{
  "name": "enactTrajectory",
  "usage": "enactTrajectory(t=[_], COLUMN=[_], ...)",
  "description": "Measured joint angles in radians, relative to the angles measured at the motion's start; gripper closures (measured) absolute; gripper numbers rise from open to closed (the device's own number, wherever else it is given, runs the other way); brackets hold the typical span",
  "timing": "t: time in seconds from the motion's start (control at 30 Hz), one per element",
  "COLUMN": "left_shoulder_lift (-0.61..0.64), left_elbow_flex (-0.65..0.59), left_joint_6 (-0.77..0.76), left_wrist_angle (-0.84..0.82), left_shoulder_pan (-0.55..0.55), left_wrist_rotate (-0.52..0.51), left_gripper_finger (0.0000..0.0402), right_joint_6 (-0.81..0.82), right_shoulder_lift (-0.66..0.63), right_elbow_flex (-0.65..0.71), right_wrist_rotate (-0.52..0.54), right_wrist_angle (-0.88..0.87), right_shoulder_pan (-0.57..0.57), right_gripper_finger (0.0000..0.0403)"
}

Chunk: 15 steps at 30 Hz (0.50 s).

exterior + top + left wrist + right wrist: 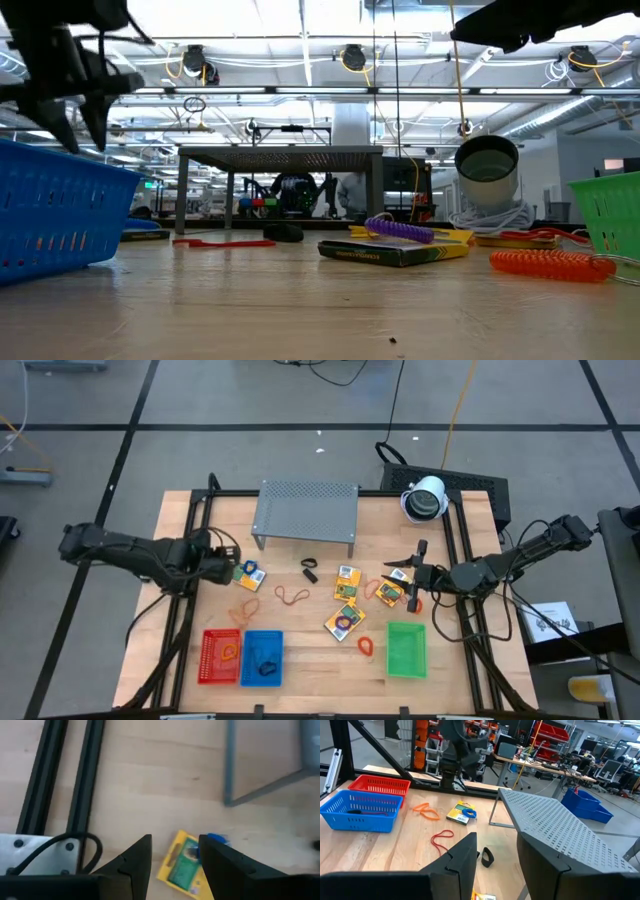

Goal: Pick & Place Office Desk Supplies
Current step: Put the yellow crayon box into the green bin

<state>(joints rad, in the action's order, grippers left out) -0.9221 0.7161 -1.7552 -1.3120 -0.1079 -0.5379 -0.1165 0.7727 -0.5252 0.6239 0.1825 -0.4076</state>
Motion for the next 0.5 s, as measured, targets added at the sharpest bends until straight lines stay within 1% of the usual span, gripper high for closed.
enactTrajectory(t=[0.07,0.23,0.37,0.5], left_shoulder_lift=[0.018,0.116,0.187,0.210], left_elbow_flex=[0.017,0.010,0.010,0.007], left_joint_6=[0.055,0.222,0.339,0.444], left_wrist_angle=[0.012,0.061,0.093,0.138], left_shoulder_pan=[0.040,0.146,0.243,0.333], left_wrist_rotate=[0.021,0.113,0.219,0.334], left_gripper_finger=[0.0231,0.0231,0.0231,0.0231], right_joint_6=[0.000,0.000,0.003,0.003], right_shoulder_lift=[0.000,0.000,0.000,0.000], right_elbow_flex=[0.000,0.000,0.000,0.000], right_wrist_rotate=[0.000,0.000,0.000,0.000], right_wrist_angle=[-0.002,0.000,-0.002,-0.001], right_shoulder_pan=[0.000,0.000,0.000,0.000], right_gripper_finger=[0.0273,0.0273,0.0273,0.0273])
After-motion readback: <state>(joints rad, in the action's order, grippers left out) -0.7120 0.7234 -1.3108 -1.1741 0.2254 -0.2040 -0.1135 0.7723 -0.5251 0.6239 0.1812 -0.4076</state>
